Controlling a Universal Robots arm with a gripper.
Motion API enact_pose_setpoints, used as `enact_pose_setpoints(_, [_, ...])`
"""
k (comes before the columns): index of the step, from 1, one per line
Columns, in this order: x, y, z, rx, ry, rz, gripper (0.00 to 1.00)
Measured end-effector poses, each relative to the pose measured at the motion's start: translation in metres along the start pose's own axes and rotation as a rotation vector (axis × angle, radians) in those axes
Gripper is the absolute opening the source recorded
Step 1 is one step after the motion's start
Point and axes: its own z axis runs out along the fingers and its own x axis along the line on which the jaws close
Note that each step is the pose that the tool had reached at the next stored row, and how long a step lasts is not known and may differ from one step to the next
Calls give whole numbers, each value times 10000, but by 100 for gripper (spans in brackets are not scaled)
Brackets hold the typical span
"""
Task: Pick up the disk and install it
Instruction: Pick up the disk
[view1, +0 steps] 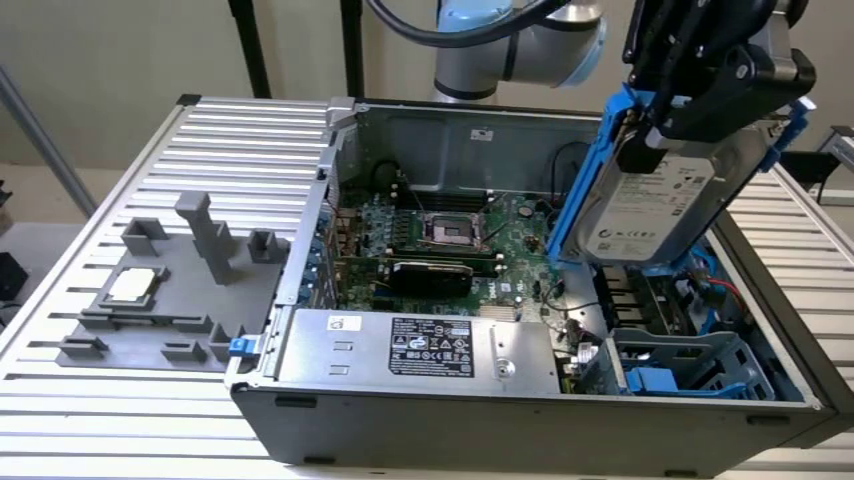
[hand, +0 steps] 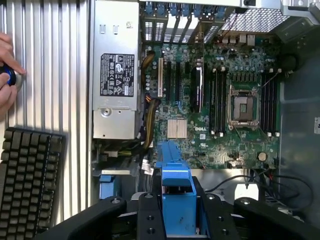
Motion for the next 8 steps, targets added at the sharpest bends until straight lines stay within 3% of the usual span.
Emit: enact_pose_setpoints(8, [320,-20,-24,0,1,0,33])
